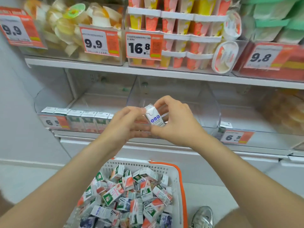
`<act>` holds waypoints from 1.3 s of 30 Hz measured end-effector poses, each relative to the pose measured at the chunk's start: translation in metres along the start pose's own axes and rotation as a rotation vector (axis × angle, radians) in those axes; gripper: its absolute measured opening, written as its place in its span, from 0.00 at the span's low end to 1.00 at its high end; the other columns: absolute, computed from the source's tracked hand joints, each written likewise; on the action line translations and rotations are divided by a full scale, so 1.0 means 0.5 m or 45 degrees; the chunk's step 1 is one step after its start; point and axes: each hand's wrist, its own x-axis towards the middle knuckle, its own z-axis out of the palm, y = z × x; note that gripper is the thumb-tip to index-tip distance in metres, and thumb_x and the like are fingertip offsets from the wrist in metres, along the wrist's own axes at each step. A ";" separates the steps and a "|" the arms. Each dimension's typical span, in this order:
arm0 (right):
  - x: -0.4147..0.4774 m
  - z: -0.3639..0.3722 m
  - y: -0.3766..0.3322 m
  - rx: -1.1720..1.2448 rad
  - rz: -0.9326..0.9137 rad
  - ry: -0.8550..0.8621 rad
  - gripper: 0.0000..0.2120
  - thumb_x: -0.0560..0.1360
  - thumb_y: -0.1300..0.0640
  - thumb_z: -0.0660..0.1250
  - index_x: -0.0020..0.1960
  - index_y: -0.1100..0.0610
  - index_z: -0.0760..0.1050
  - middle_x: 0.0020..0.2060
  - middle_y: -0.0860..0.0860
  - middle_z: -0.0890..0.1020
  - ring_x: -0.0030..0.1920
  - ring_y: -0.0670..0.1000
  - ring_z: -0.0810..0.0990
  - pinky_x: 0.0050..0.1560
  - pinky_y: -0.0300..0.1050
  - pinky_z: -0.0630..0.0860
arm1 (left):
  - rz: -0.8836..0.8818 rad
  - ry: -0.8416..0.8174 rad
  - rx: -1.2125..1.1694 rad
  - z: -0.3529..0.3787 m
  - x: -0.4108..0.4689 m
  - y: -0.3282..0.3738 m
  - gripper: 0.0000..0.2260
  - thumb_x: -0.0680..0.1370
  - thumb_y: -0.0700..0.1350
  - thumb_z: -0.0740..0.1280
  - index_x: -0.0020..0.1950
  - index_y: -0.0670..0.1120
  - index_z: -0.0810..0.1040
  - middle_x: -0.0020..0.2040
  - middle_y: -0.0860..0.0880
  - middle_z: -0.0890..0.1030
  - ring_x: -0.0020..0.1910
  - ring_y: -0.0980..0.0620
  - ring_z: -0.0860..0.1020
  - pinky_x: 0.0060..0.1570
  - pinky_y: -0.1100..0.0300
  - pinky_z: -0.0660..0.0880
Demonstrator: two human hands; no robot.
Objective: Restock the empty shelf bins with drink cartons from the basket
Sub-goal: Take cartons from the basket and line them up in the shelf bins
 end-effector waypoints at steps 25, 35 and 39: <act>-0.074 -0.300 0.450 -0.570 0.382 -0.015 0.23 0.81 0.64 0.67 0.74 0.50 0.72 0.64 0.57 0.76 0.65 0.60 0.75 0.62 0.49 0.72 | 0.916 -0.284 1.800 0.453 0.119 -0.137 0.21 0.79 0.49 0.65 0.71 0.48 0.70 0.82 0.46 0.57 0.78 0.42 0.60 0.67 0.45 0.64; -0.064 -0.269 0.430 -0.667 0.607 -0.323 0.24 0.61 0.45 0.65 0.56 0.51 0.77 0.45 0.51 0.81 0.51 0.59 0.81 0.52 0.50 0.77 | 0.736 -0.526 1.642 0.413 0.125 -0.169 0.23 0.79 0.46 0.66 0.74 0.54 0.68 0.84 0.58 0.37 0.52 0.38 0.77 0.52 0.50 0.73; -0.067 -0.241 0.412 -0.927 0.510 -0.178 0.28 0.69 0.51 0.71 0.67 0.56 0.69 0.60 0.56 0.72 0.61 0.62 0.71 0.57 0.55 0.67 | 0.858 -0.539 1.453 0.374 0.115 -0.161 0.19 0.80 0.44 0.66 0.72 0.50 0.72 0.84 0.52 0.55 0.69 0.45 0.74 0.63 0.52 0.73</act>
